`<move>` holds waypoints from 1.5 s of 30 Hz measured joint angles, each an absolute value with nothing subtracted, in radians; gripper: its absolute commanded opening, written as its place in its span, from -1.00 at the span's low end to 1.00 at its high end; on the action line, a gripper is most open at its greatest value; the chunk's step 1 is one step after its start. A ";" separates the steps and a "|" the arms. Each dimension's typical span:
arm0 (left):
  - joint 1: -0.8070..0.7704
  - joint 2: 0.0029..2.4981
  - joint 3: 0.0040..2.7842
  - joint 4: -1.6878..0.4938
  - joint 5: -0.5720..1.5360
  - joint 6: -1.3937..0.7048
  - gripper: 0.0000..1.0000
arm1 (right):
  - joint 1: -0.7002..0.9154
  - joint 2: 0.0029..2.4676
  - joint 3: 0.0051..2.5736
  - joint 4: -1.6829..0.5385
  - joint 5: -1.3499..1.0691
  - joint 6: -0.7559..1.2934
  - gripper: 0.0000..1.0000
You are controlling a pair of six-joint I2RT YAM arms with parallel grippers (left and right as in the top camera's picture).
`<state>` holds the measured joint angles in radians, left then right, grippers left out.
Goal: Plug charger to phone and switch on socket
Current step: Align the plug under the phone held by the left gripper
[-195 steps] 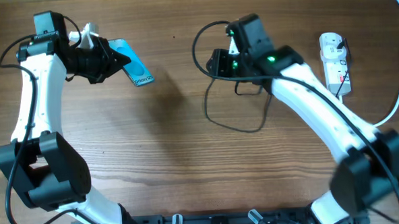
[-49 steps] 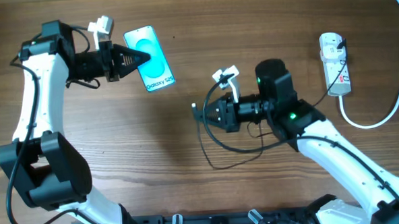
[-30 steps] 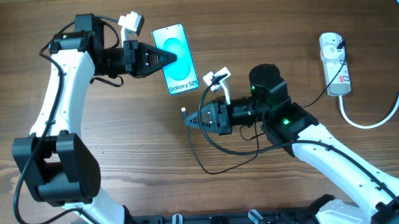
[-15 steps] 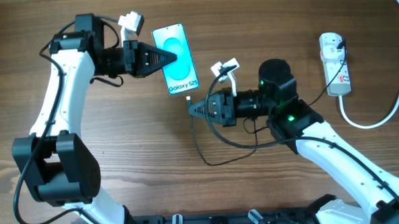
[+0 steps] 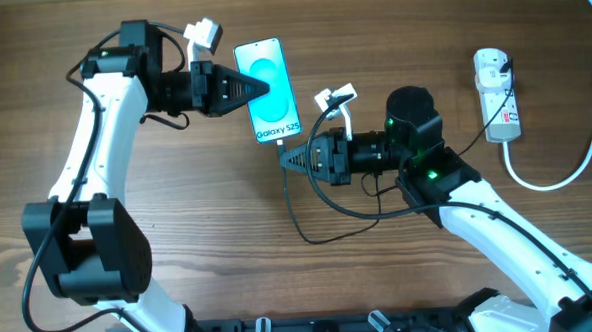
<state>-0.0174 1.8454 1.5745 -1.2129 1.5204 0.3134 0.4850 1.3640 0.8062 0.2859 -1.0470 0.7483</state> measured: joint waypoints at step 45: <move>-0.018 1.845 1.575 -1.208 1.521 0.308 -0.92 | 0.456 1.409 0.806 0.299 -1.100 0.786 -0.91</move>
<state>-0.0177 1.8454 1.5745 -1.2079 1.5211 0.3084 0.4564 1.4086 0.8062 0.2985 -1.1004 0.7860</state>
